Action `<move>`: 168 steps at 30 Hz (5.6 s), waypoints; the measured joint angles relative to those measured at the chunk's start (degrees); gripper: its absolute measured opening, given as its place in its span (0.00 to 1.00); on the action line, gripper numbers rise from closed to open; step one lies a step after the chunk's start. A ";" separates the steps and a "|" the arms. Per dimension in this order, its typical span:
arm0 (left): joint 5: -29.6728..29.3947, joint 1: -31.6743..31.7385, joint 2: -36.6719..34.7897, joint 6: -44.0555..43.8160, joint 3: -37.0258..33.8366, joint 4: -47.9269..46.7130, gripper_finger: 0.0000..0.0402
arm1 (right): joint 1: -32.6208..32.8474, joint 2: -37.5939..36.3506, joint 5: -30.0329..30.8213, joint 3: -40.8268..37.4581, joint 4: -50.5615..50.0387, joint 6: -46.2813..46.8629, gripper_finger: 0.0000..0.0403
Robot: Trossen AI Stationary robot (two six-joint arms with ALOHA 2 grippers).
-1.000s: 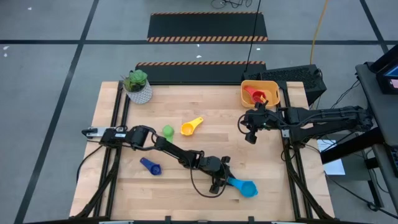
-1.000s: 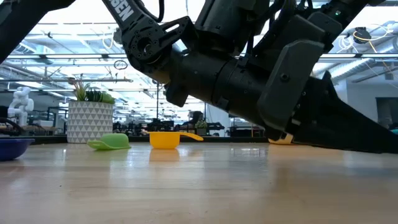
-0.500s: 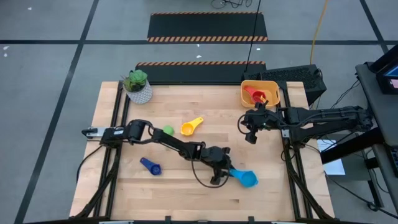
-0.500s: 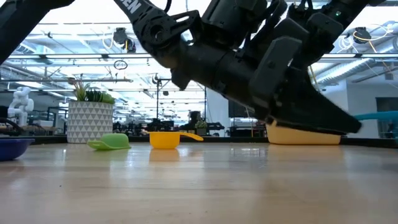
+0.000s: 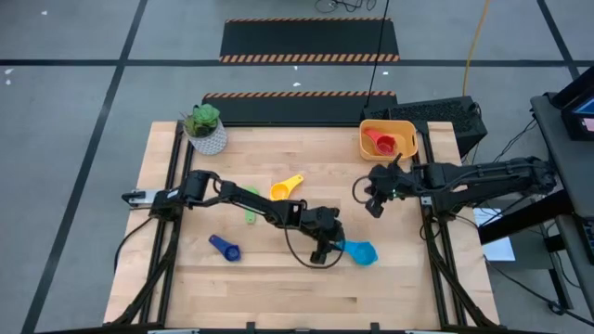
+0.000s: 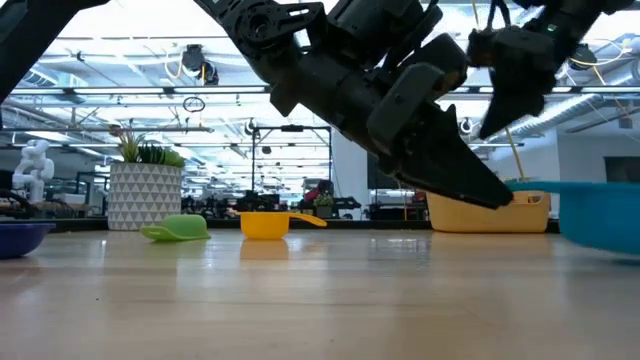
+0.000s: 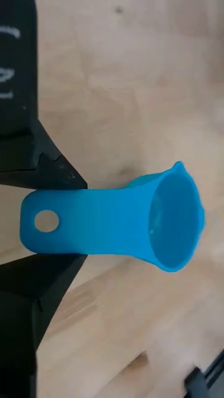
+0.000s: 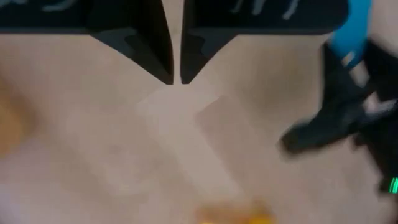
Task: Nest measuring cups in basket
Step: Stack the light blue measuring cup on top of the red measuring cup into the bin
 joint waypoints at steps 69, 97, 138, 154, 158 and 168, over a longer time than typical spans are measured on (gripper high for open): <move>-22.09 -2.56 -15.27 0.35 -0.02 -32.47 0.55 | 23.83 17.01 -1.58 -2.21 3.97 29.88 0.01; -24.35 1.65 -27.59 -1.33 -27.35 -16.37 0.36 | -32.31 5.73 7.69 19.23 -23.27 -6.65 0.00; -23.96 0.02 -27.57 -0.96 -27.54 -12.37 0.36 | -53.41 6.54 1.40 0.79 2.66 -9.77 0.01; -23.88 0.02 -27.57 -0.69 -27.53 -12.37 0.36 | -53.41 11.68 1.46 0.75 6.40 -11.72 0.01; -23.76 0.02 -27.57 -0.48 -27.53 -12.37 0.36 | -53.41 11.76 1.46 0.75 7.01 -12.80 0.01; -23.76 0.02 -27.57 -0.46 -27.53 -12.37 0.36 | -53.41 11.76 1.46 0.75 6.88 -13.24 0.02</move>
